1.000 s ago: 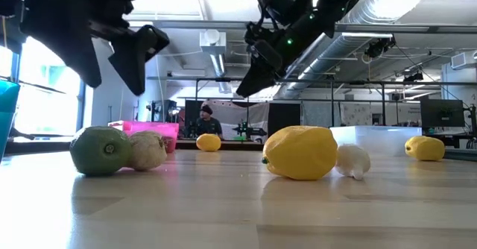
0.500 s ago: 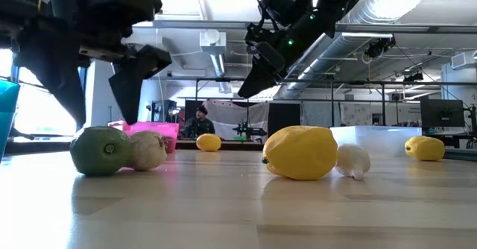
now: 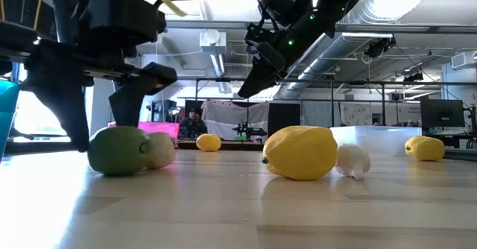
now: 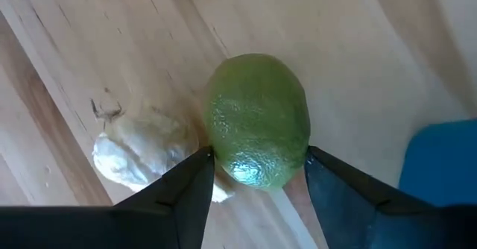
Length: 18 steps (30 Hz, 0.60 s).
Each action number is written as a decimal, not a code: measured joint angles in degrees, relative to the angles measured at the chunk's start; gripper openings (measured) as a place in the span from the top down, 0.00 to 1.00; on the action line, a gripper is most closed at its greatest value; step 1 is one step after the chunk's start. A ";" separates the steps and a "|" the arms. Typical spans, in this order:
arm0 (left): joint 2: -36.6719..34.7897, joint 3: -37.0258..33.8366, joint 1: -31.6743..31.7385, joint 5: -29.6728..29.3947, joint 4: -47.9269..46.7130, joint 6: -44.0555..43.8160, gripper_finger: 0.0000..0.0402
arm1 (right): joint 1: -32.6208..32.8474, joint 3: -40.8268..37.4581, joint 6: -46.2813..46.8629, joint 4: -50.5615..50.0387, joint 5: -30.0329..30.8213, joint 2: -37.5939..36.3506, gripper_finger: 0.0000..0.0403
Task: Sort produce into baskets
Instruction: Put the green lime in the red bin
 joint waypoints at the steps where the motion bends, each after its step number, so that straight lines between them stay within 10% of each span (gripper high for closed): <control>1: 0.23 0.00 0.18 0.01 0.62 0.02 0.53 | 0.00 0.00 0.00 -0.02 0.00 0.00 0.31; 18: 0.20 0.00 2.09 1.50 5.31 -0.09 0.82 | -0.07 0.00 -1.07 -1.00 0.00 0.00 0.31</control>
